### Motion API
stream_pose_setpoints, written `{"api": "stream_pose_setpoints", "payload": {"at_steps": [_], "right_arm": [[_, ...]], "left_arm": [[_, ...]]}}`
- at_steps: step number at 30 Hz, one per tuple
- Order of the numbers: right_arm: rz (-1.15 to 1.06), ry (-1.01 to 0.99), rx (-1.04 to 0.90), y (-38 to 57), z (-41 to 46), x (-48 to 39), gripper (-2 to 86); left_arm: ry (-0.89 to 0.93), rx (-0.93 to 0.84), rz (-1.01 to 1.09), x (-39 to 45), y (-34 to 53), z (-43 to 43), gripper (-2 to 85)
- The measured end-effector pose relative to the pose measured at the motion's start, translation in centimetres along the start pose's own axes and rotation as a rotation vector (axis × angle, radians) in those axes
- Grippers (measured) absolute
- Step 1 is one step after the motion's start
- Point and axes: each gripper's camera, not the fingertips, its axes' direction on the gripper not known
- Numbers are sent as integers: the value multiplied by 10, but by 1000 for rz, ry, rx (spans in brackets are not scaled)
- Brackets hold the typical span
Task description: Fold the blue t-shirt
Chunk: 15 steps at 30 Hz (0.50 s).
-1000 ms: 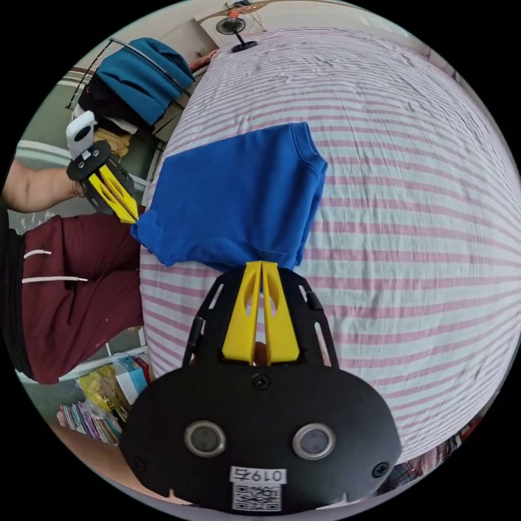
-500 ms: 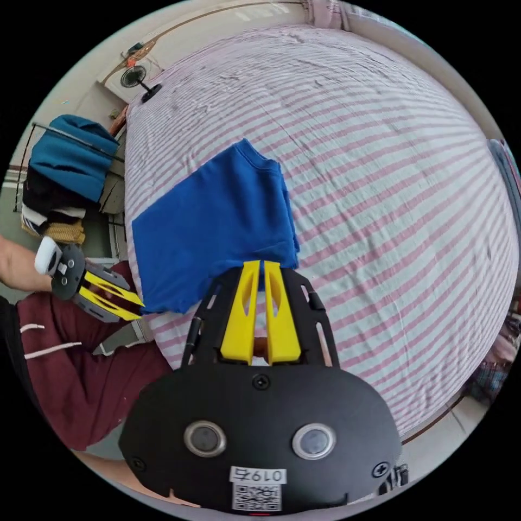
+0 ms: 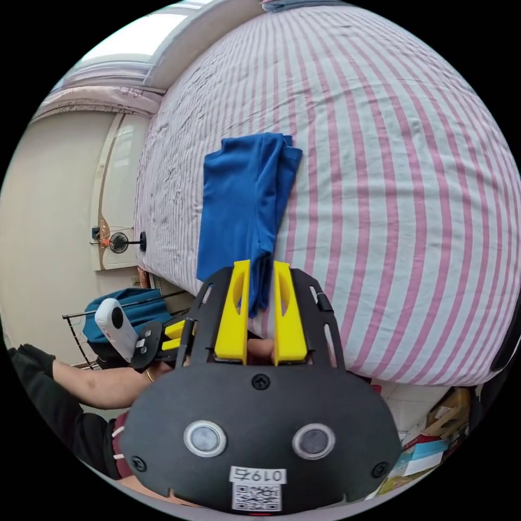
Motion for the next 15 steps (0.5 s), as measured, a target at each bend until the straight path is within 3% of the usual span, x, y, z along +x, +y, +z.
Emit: {"api": "stream_pose_setpoints", "payload": {"at_steps": [8, 15], "right_arm": [[42, 11, -8, 33, -28, -1, 81], [178, 28, 37, 66, -67, 19, 8]], "left_arm": [[-166, 75, -22, -80, 10, -63, 15], [-157, -77, -34, -165, 4, -67, 8]]}}
